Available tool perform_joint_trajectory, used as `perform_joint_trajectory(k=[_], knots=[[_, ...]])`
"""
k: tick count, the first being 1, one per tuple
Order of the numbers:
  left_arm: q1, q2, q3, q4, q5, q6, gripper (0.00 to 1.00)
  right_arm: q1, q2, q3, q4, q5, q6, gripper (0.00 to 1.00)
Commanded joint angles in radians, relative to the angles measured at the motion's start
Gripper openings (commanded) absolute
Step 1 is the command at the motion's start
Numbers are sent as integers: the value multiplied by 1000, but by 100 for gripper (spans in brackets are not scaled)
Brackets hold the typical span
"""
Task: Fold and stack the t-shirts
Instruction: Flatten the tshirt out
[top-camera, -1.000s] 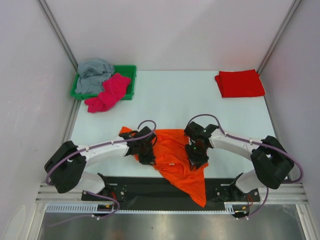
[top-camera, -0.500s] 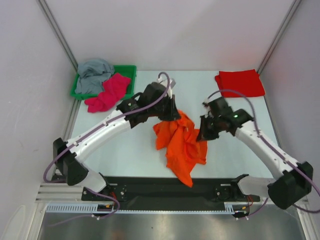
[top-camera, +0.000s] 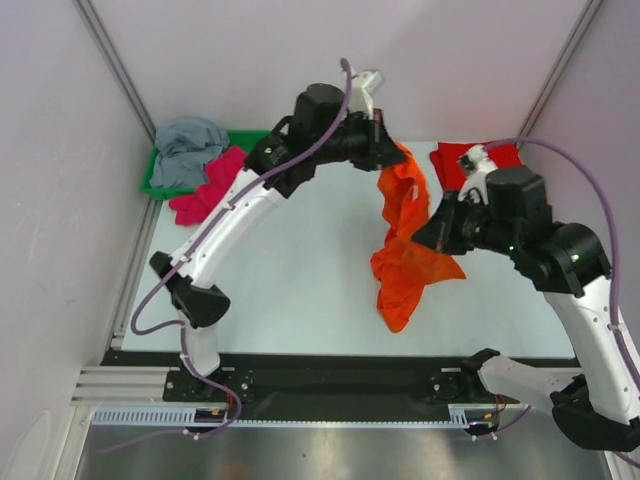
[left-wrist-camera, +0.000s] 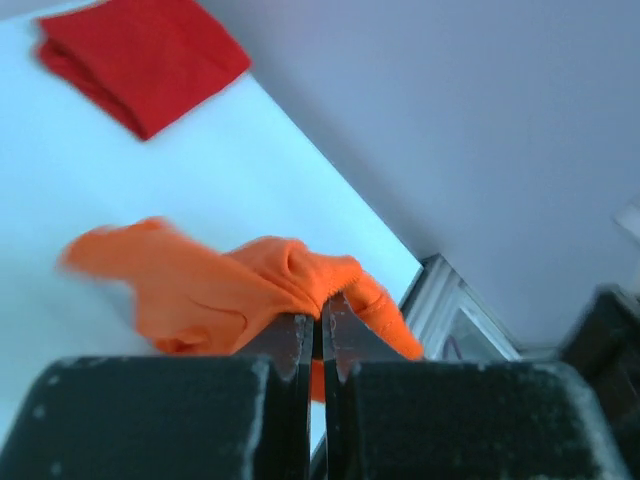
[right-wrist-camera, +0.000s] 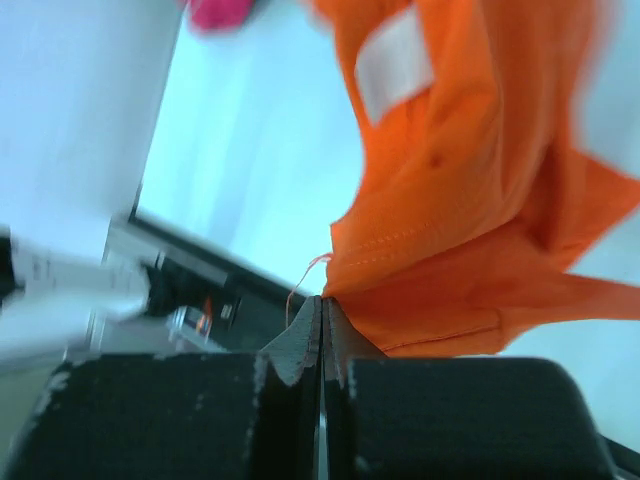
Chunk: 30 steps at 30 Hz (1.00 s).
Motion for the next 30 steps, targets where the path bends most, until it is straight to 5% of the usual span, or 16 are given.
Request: perform_joint_trajectory(k=[1,5,6,7,8,10,11,12,16,20,25,30], knots=[[135,-173,-198,-33,-11,32,0,151,53,-45,68,-51,59,0],[290,-309,-397,-118,-134,38,19,322,191,-54,192,-97,61,0],[327,-332,-415,-143,-233,50,50,329,272,-53,247,-162,49,0],[336,-373,-443,-167,-299,94,71,328,310,-53,278,-198,41,6],[349,-389,-446,-202,-353,110,80,326,343,-56,317,-224,46,14],[387,-445,-452,-285,-454,128,79,325,444,-38,429,-322,76,26],[392,-470,-461,-296,-485,131,79,323,473,-19,446,-344,85,44],[395,-496,-481,-313,-516,124,79,320,510,2,428,-335,90,48],[393,-649,-613,-303,-469,57,71,253,493,31,295,-255,60,51],[352,-787,-889,-221,-296,-74,60,97,386,-172,188,-162,-11,52],[7,-817,-1174,-105,-290,-240,59,-45,234,-448,114,-88,-40,54],[-321,-632,-1190,-75,-439,-270,51,-189,79,-625,94,-86,-36,53]])
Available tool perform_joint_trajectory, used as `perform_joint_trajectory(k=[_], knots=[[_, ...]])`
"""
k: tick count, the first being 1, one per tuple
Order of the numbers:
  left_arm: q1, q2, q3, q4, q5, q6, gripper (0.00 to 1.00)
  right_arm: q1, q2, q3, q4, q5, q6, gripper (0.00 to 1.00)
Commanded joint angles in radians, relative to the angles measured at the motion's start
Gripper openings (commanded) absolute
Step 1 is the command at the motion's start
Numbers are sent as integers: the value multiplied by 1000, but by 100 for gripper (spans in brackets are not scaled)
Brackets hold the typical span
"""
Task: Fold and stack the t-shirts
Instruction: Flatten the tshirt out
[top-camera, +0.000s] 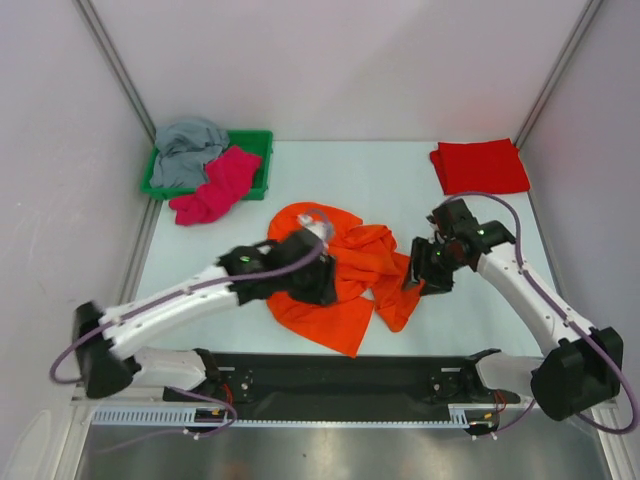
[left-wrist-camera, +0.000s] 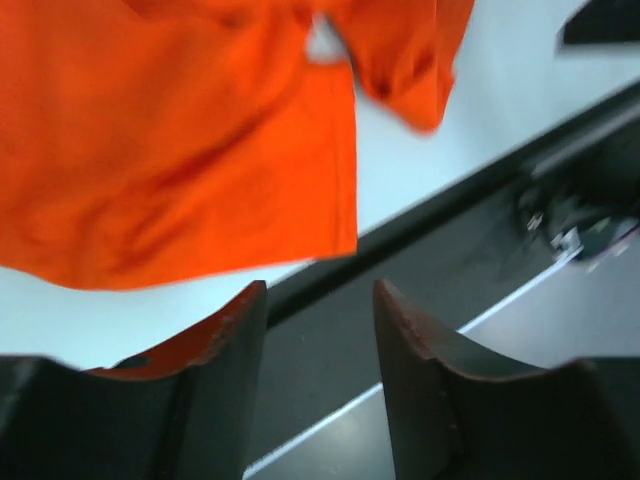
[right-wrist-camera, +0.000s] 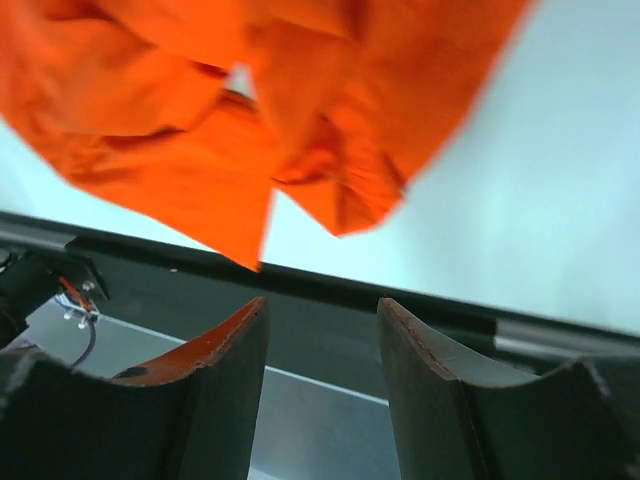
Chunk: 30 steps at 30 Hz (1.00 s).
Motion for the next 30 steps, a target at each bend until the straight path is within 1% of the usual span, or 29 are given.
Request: perform_joint_trajectory(k=[1,3,4,6,7,10,12,15,17,23,30], knots=[[-159,138,21,38,-90,-67,49,-76,-89,-57,-51,9,-21,53],[-241,197,26,66,-129,-58,47,-98,-137,-62,-85,27,-7,53],[-257,252,21,83,-133,-56,47,-106,-155,-66,-91,40,-3,53],[-276,306,18,109,-116,-71,46,-112,-178,-71,-107,63,9,53],[-280,355,24,118,-95,-76,46,-118,-192,-77,-111,63,11,52],[-316,422,47,179,-84,-74,44,-121,-203,-77,-136,50,13,52],[-331,462,69,175,-70,-87,42,-121,-215,-79,-141,47,11,52],[-352,541,101,156,-85,-111,39,-122,-231,-74,-148,52,13,52],[-363,562,104,167,-107,-111,35,-123,-241,-76,-151,55,11,52],[-380,634,127,136,-136,-123,35,-123,-254,-106,-153,41,10,52],[-388,584,103,118,-208,-140,35,-123,-280,-140,-138,20,13,52]])
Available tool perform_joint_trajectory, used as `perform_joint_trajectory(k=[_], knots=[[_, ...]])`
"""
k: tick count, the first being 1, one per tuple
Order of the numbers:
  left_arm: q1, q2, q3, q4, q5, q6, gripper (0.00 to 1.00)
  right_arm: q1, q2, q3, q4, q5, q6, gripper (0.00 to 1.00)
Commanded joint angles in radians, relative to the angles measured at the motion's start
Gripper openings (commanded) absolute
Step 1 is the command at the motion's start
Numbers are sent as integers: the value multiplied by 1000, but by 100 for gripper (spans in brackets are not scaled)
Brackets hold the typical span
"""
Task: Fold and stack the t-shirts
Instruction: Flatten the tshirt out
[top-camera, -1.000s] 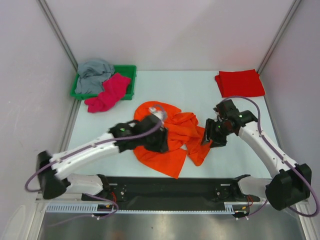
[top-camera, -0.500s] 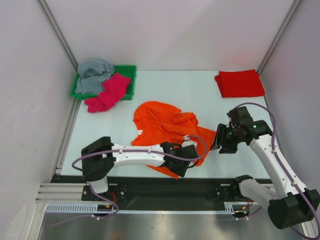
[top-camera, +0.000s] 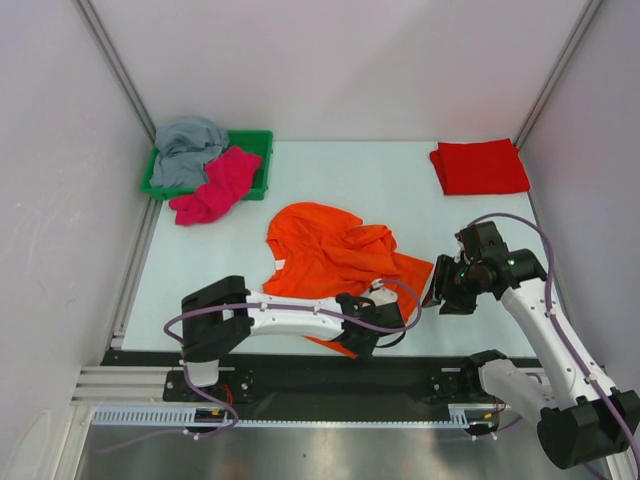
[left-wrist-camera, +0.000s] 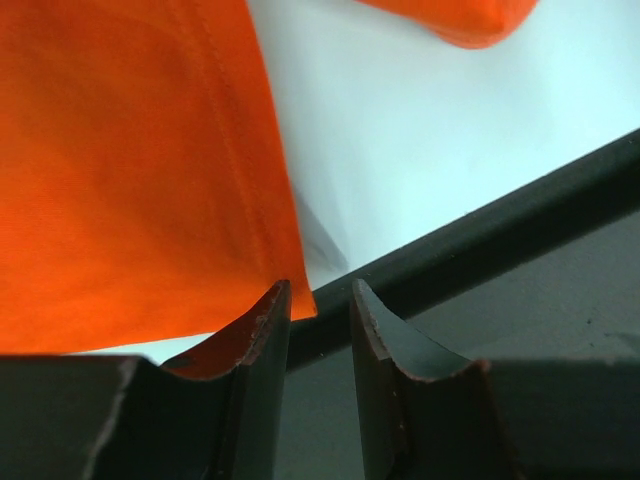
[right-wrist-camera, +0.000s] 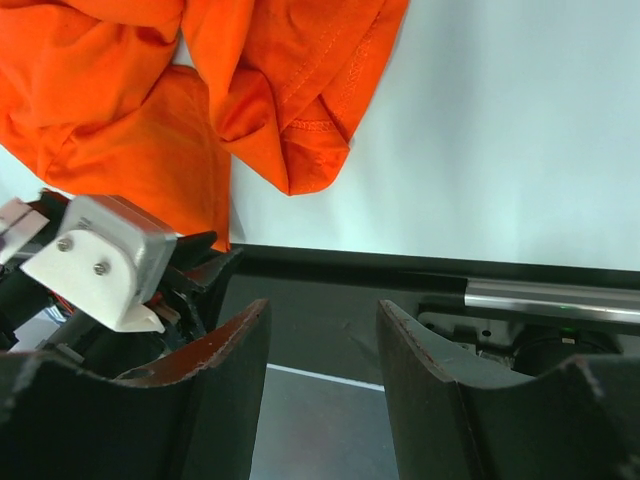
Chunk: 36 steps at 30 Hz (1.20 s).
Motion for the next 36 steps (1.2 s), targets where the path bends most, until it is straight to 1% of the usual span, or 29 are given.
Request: perform_joint_trajectory(k=[1,5,9,14,18,21,24,25,27,29,30,31,32,34,35,36], knots=[[-5,-49,13,-16,-64,-31,35,-4,-23,-21,0,-17,10,52],[-7,-58,-4,-4,-47,-36,36,-5,-26,-29,4,-23,13,52],[-7,-33,-18,-17,-32,-40,38,-4,-23,-23,9,-29,7,52],[1,-38,-32,-22,-24,-51,38,-5,-21,-27,17,-25,0,52],[10,-75,-90,21,-6,-57,36,-5,-7,-52,40,-41,2,51],[14,-70,-92,50,17,-39,33,-5,11,-75,73,-61,-1,51],[19,-61,-93,67,25,-26,26,-2,37,-92,101,-81,-1,52],[22,-61,-96,67,34,-25,19,4,55,-96,119,-83,-1,51],[34,-75,-122,64,33,-32,1,18,72,-107,144,-81,-4,51],[50,-101,-147,59,23,-40,0,44,124,-119,182,-80,-6,53],[56,-142,-173,53,14,-45,0,56,149,-118,193,-81,-9,56],[60,-165,-186,44,-1,-48,0,70,170,-115,205,-83,-7,62],[79,-218,-203,29,-15,-51,0,105,212,-105,228,-81,6,64],[100,-272,-245,-5,-30,-51,0,143,249,-98,270,-71,26,64],[117,-298,-254,-60,-70,-63,0,165,288,-92,287,-68,48,64],[123,-355,-269,-88,-92,-66,0,201,308,-82,299,-63,59,63]])
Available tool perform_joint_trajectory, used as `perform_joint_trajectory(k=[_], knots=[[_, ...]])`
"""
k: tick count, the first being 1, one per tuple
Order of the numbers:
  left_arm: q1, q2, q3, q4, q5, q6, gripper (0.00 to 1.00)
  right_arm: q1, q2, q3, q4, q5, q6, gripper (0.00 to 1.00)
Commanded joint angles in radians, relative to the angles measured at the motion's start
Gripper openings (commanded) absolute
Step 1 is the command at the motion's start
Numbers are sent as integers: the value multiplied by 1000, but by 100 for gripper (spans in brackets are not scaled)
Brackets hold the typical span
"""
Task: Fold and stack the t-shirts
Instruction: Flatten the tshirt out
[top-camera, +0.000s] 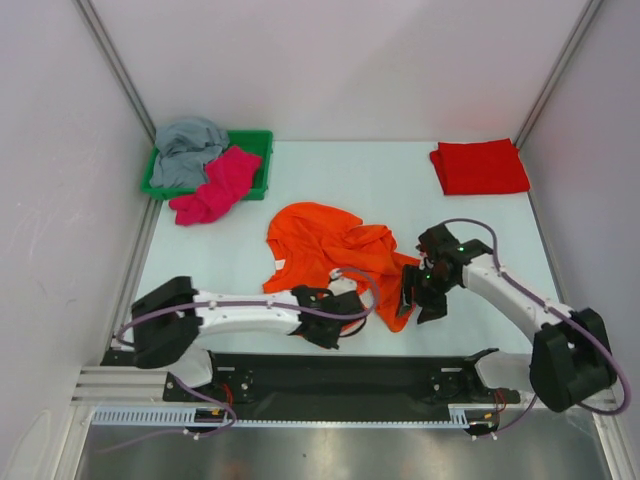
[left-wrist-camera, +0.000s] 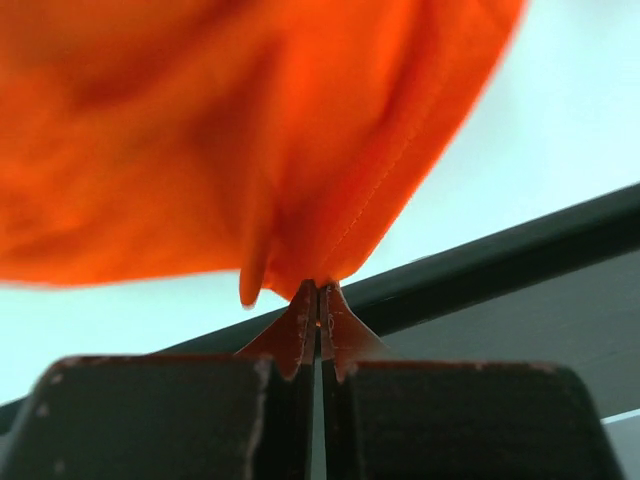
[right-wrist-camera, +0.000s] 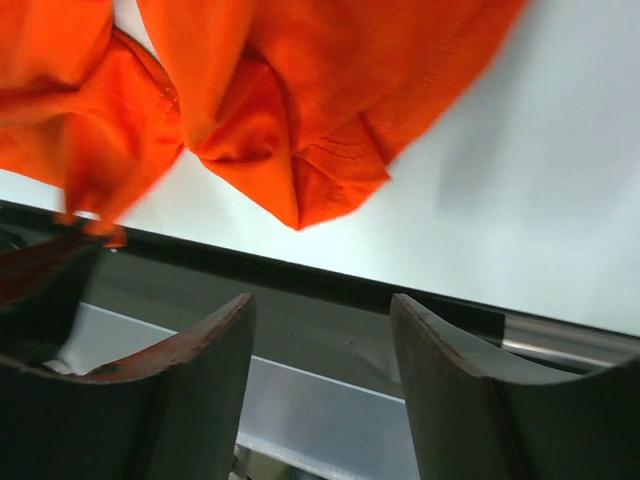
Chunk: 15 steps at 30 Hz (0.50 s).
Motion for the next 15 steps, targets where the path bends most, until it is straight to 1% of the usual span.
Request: perform_joint_trajectory(k=[1,2,3,5,6,11,12,14,15], knots=[[38,-164,-37,-112,-101,-30,0,79,70,39,102,16,54,61],[46,-228,-41,-165,-147,-39,0,102,107,46,111,20,61,59],[49,-262,-49,-189,-166,-50,0,111,127,63,123,20,63,56],[73,-334,-60,-232,-190,-73,0,122,164,80,145,38,66,54],[84,-400,-64,-261,-206,-79,0,125,209,89,154,47,60,50],[143,-580,-34,-333,-270,-88,0,130,349,149,195,50,46,43],[147,-621,4,-359,-319,-81,0,130,380,155,201,50,48,40],[169,-650,55,-388,-380,-46,0,130,402,190,202,56,40,31],[176,-660,121,-405,-411,-32,0,128,411,207,192,72,35,21]])
